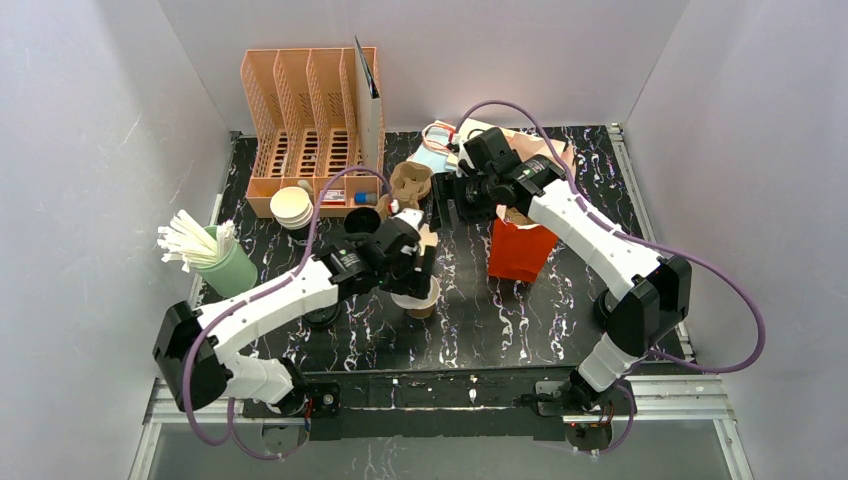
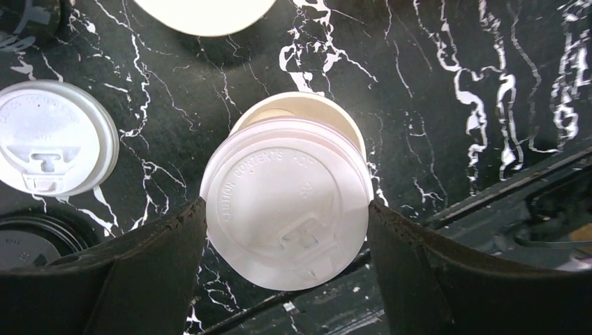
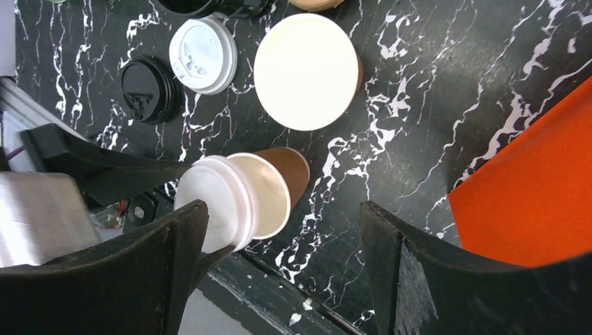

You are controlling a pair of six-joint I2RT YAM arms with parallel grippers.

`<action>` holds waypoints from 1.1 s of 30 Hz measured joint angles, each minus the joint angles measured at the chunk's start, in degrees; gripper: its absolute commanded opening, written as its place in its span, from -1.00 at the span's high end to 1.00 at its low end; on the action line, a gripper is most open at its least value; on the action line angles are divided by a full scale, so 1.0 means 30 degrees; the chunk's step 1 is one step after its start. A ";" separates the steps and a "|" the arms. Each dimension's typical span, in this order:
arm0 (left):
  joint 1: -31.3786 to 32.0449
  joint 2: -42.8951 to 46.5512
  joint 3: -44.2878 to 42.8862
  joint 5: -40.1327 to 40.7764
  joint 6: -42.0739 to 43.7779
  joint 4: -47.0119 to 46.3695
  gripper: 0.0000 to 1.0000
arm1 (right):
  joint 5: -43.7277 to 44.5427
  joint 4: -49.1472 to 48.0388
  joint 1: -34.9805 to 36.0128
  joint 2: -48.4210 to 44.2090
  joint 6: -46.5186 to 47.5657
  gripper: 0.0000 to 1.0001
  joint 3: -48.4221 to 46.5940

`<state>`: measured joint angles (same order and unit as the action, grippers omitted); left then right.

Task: Pack the takeout coffee
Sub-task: Close the cup lid on the coffee cup.

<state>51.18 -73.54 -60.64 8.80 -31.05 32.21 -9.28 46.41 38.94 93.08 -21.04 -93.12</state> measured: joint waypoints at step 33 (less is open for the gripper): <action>0.1894 -0.2776 -0.0903 0.2856 0.0109 -0.1654 -0.62 | -0.0962 0.1100 -0.0554 -0.0007 0.0153 -0.74 0.0510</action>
<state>56.86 -81.87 -63.35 17.37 -30.72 27.24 -12.16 49.71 37.28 93.06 -20.58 -91.59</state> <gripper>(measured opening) 0.808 0.870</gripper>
